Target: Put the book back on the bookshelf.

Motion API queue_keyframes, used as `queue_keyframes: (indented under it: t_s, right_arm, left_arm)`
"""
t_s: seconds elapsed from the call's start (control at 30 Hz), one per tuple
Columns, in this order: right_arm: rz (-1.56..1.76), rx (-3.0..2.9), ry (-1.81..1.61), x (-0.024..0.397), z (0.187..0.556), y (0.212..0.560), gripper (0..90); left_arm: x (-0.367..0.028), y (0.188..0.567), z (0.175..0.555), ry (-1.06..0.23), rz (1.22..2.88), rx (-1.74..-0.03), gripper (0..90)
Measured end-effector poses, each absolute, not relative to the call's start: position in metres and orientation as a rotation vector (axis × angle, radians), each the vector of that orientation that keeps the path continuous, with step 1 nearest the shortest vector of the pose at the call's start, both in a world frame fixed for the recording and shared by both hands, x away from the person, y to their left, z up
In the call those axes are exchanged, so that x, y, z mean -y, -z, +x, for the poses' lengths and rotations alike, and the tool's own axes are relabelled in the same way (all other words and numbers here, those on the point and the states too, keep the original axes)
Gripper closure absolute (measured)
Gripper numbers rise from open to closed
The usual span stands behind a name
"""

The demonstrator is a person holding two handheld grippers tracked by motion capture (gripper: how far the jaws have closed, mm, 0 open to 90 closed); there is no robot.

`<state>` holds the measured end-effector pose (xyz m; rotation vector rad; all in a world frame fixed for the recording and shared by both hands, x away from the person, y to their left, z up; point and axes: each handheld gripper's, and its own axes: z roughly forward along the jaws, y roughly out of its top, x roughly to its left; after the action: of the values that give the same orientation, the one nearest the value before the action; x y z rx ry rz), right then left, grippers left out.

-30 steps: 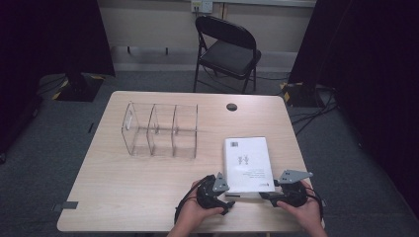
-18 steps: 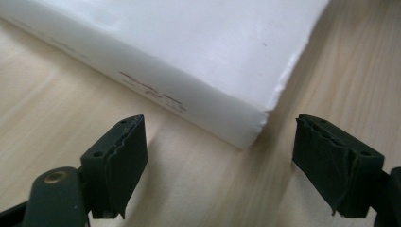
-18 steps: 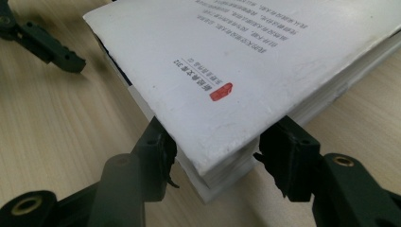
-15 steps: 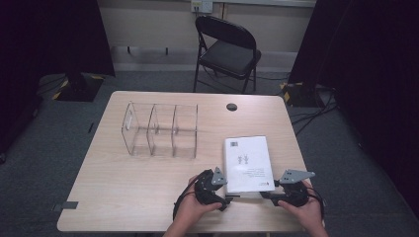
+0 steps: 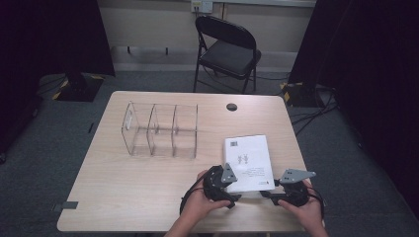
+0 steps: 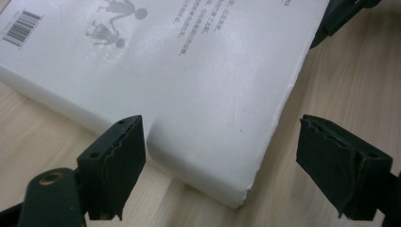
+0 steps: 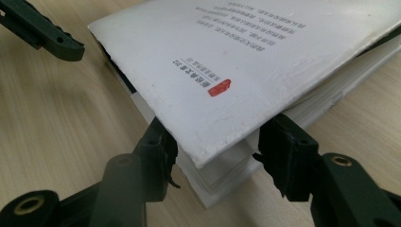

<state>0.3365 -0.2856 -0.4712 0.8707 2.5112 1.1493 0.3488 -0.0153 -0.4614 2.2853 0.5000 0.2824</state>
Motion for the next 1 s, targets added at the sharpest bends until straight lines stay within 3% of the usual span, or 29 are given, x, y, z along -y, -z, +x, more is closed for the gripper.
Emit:
queue_keyframes:
  t_s: [0.47, 0.83, 1.0]
  right_arm:
    - [0.872, -2.500, -1.166, 0.285, 0.336, 0.469, 48.5]
    - [0.867, -2.492, -1.181, 0.285, 0.336, 0.468, 49.0]
    - [0.868, -2.494, -1.177, 0.285, 0.336, 0.468, 49.0]
  left_arm:
    - [0.037, 0.460, 0.355, -0.346, 2.336, -0.456, 14.6]
    - [0.052, 0.469, 0.353, -0.460, 2.375, -0.413, 0.0]
    - [0.056, 0.472, 0.356, -0.506, 2.368, -0.415, 0.0]
